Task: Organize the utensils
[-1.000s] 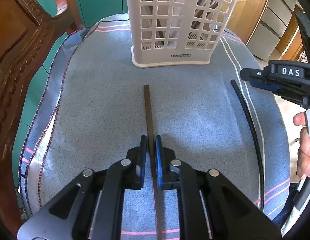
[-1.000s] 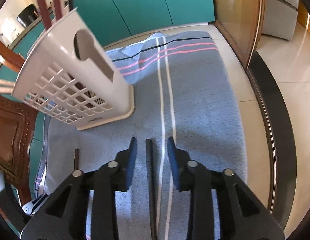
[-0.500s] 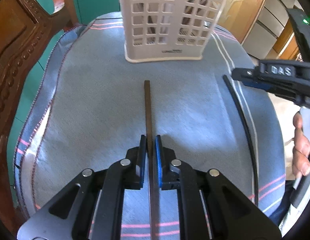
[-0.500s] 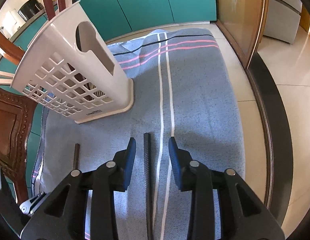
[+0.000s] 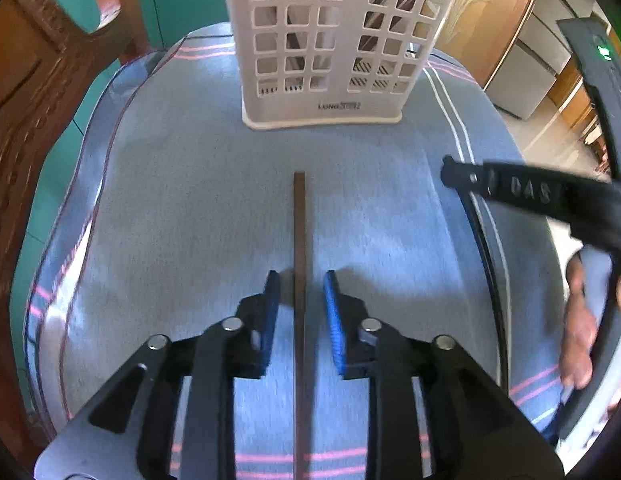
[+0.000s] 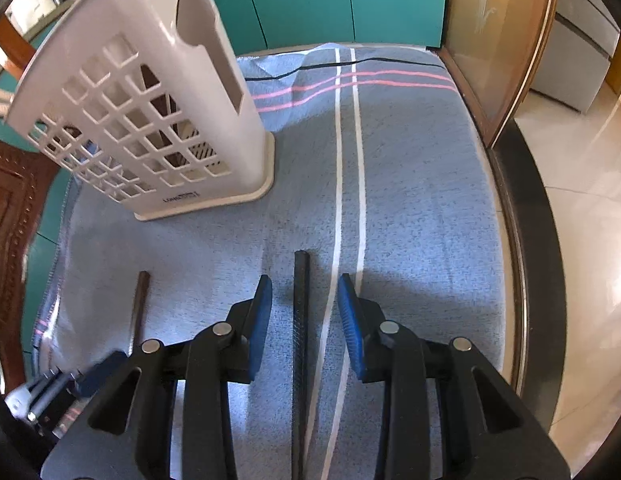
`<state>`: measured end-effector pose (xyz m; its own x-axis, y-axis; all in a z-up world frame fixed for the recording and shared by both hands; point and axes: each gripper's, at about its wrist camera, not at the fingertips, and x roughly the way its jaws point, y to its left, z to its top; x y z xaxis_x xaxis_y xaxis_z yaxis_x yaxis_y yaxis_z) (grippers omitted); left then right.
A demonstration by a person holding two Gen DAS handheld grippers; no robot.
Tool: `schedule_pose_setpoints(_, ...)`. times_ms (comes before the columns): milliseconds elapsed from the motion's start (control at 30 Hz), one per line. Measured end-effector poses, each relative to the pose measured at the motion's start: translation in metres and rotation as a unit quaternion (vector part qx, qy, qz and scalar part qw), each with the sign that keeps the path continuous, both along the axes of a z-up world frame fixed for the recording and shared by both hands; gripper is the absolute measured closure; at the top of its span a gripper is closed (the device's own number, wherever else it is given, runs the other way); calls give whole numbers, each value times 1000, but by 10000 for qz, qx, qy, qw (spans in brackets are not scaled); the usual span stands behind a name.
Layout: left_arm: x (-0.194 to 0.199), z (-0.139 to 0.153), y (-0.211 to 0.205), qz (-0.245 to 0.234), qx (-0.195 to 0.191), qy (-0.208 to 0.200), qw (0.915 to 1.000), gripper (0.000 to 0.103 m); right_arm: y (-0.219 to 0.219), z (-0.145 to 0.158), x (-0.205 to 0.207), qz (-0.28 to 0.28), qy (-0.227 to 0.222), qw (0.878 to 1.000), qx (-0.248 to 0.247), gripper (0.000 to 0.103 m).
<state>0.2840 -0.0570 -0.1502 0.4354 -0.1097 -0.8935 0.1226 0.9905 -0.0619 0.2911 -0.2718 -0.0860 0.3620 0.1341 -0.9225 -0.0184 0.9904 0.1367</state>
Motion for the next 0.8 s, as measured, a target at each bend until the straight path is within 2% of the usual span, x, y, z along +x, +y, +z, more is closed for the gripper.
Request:
schedule_pose_setpoints(100,10,1,-7,-33,233,-67,9997,77,0,0,0,-2,-8,10000,-24,69)
schedule_pose_setpoints(233,18,1,-8,-47,294,-102,9995,75,-1,-1,-1,-5,-8,10000,-15,69)
schedule_pose_setpoints(400,23,1,-5,61,330,-145,9993,62,-5,-1,1,19,-37,10000,-40,69)
schedule_pose_setpoints(500,22,0,-1,56,299,-149,9994,59,-4,-2,2,24,-66,10000,-68,68)
schedule_pose_setpoints(800,29,-3,3,38,301,-164,9994,59,6,-3,-1,79,-144,9996,-223,64)
